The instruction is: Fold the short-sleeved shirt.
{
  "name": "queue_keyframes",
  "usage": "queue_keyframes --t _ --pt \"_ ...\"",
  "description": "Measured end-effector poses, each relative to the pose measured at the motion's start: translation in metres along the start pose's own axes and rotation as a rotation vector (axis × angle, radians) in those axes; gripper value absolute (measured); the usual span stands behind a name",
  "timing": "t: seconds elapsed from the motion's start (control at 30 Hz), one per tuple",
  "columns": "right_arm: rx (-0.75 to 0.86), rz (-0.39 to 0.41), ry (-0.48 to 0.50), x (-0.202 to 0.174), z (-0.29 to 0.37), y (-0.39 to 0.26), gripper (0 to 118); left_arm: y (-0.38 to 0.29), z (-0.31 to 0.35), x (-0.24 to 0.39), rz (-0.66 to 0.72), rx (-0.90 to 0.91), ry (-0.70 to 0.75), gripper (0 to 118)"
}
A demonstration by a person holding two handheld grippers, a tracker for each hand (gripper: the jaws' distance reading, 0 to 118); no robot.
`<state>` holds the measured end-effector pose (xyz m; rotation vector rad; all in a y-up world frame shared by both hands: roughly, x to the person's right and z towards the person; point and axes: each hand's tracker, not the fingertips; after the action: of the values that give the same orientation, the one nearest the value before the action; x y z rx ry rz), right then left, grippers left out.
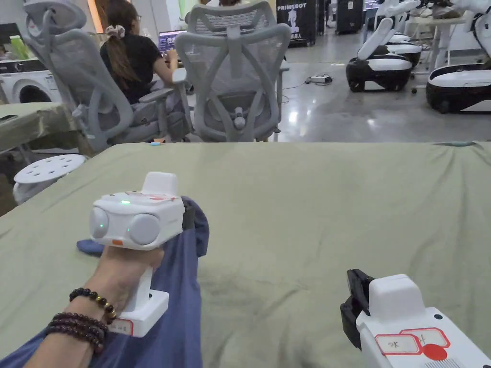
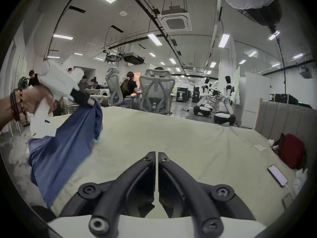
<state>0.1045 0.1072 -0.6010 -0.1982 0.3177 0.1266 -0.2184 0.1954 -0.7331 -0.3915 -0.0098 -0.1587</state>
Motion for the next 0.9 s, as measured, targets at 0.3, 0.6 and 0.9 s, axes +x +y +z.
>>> queue_keyframes --t 0.3,0.6,0.9 --pt "0.052 -0.005 -0.275 0.098 0.102 0.01 4 0.108 0.066 0.236 -0.14 0.256 -0.574 6" --pt "-0.001 -0.045 -0.543 0.183 0.177 -0.012 4 0.021 -0.034 0.468 -0.289 -0.081 -0.789 6" --pt "-0.057 -0.094 -0.577 0.207 0.176 -0.038 4 -0.039 -0.068 0.487 -0.289 -0.172 -0.718 103"
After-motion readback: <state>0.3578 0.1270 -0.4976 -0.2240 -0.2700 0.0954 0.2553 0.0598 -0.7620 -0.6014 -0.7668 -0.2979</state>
